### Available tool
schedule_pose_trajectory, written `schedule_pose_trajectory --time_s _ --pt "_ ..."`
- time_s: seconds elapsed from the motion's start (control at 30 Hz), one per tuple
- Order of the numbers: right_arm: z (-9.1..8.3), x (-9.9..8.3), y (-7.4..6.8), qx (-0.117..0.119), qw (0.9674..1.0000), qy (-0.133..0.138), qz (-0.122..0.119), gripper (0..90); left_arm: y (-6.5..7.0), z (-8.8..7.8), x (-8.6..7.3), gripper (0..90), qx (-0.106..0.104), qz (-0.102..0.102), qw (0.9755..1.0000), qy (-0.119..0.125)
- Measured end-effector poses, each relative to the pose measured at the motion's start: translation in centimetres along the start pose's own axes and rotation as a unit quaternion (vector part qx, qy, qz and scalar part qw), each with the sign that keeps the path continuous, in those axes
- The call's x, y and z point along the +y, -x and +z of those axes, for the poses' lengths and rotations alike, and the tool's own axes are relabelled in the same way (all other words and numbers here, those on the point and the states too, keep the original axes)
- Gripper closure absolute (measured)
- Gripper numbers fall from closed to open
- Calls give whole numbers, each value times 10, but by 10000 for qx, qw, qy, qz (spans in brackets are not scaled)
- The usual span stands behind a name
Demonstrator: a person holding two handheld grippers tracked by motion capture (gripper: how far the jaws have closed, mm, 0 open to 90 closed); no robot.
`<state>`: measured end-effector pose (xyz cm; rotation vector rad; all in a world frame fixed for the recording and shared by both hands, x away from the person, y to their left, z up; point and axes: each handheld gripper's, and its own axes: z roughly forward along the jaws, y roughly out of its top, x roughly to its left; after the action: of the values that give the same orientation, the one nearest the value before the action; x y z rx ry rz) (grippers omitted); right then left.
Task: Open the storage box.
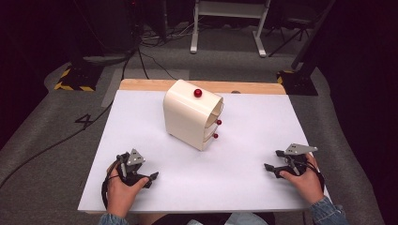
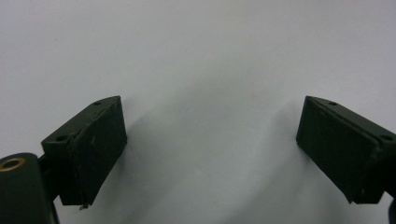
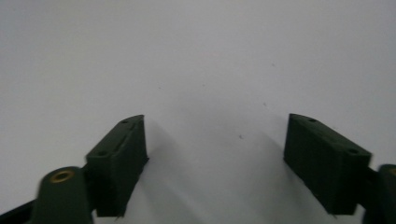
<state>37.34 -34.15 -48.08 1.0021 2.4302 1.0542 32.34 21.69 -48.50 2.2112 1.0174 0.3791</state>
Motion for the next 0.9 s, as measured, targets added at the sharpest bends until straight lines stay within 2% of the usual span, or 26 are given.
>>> schedule_pose_trajectory --time_s 0.1,0.2,0.33,0.5,0.57,0.67,0.8,0.9 --pt "-2 4 -2 194 9998 21 49 249 0 0 0 87 0 -2 10000 3" --pt "-6 12 -8 366 9992 139 -52 323 0 0 0 87 -2 8 10000 0" --pt "-10 25 -15 478 9983 247 -213 371 0 0 0 87 -31 -26 10000 -14" --pt "-8 39 -21 576 9977 266 -254 415 0 0 0 87 -9 -9 10000 -5" --pt "-5 50 -25 749 9965 360 -129 469 0 0 0 86 -8 -3 10000 -2" --pt "-2 63 -29 805 9952 514 -227 493 0 0 0 86 2 3 10000 -2" --pt "5 80 -35 1042 9914 755 -230 493 0 0 0 86 -1 -3 10000 -1" --pt "10 86 -37 1124 9902 789 -264 482 -1 0 0 86 -20 -18 10000 -8"
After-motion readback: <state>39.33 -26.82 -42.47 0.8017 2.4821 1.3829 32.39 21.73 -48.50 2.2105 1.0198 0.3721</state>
